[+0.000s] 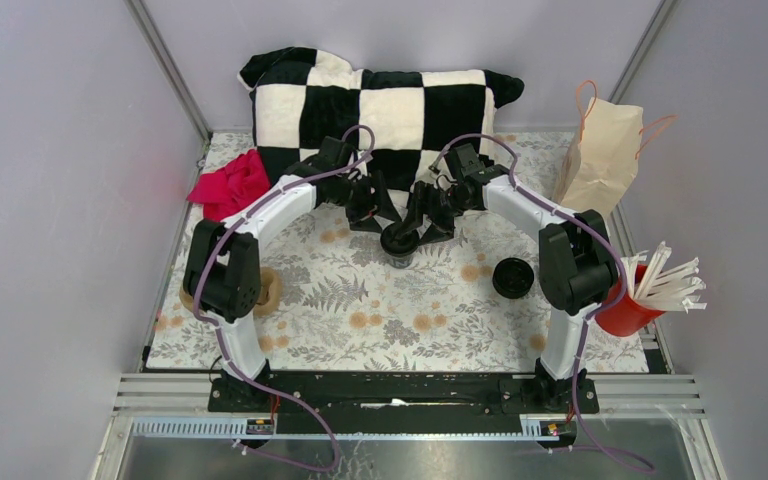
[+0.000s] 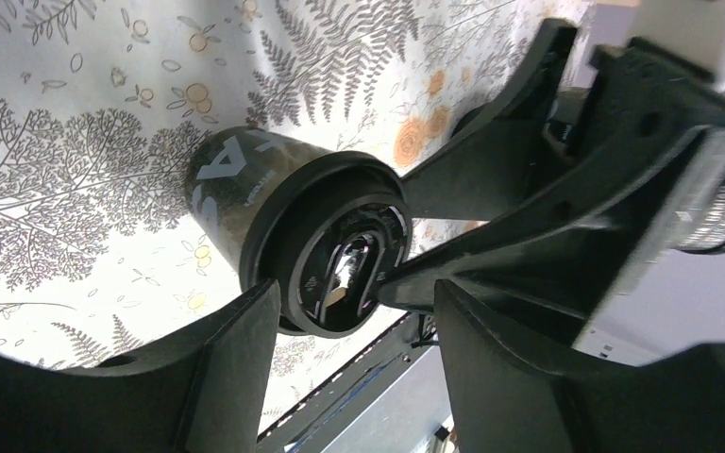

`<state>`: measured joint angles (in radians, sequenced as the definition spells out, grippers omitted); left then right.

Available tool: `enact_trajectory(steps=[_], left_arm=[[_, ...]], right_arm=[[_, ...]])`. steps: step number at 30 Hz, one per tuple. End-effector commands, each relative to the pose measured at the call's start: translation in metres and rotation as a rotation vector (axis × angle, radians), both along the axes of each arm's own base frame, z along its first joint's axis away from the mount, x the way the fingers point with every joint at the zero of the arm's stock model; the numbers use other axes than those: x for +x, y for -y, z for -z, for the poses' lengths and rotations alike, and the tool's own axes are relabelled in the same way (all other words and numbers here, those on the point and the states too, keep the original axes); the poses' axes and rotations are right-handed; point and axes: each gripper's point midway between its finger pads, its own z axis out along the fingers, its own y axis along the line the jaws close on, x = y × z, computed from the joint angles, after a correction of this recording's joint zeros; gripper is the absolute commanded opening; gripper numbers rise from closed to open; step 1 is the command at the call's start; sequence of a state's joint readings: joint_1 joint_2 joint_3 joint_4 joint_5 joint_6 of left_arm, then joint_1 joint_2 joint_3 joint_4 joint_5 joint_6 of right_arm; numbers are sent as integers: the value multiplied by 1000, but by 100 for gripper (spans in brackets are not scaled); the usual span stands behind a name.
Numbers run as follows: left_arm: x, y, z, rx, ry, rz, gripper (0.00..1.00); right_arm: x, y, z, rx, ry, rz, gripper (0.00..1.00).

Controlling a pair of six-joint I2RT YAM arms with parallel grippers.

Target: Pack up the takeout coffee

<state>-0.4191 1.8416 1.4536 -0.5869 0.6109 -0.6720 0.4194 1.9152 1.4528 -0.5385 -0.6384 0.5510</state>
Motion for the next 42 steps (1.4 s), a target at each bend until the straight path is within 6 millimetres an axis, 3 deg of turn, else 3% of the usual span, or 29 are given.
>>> enact_trajectory(steps=[1, 6, 10, 12, 20, 24, 32, 34, 40, 42], left_arm=[[17, 5, -38, -41, 104, -8, 67], [19, -4, -46, -27, 128, -35, 68], [14, -9, -20, 12, 68, -25, 63], [12, -7, -10, 11, 44, -8, 66], [6, -2, 13, 4, 2, 21, 69], [-2, 0, 24, 28, -16, 24, 61], [-16, -20, 62, 143, -52, 9, 53], [-18, -22, 67, 154, -60, 8, 53], [-18, -26, 69, 174, -55, 8, 52], [-19, -26, 69, 173, -57, 11, 52]], right_arm=[[0, -1, 2, 33, -12, 1, 71], [0, 6, 2, 62, -15, 20, 72], [0, 7, 5, 98, -29, 30, 71], [0, 6, 5, 107, -31, 26, 70], [-3, 6, 12, 117, -38, 14, 70], [-6, 6, 16, 113, -45, 13, 70], [-10, 5, 25, 139, -71, 5, 68], [-9, 7, 21, 145, -71, 1, 70], [6, 31, -15, 271, -36, 79, 76], [4, 35, -15, 279, -38, 68, 74]])
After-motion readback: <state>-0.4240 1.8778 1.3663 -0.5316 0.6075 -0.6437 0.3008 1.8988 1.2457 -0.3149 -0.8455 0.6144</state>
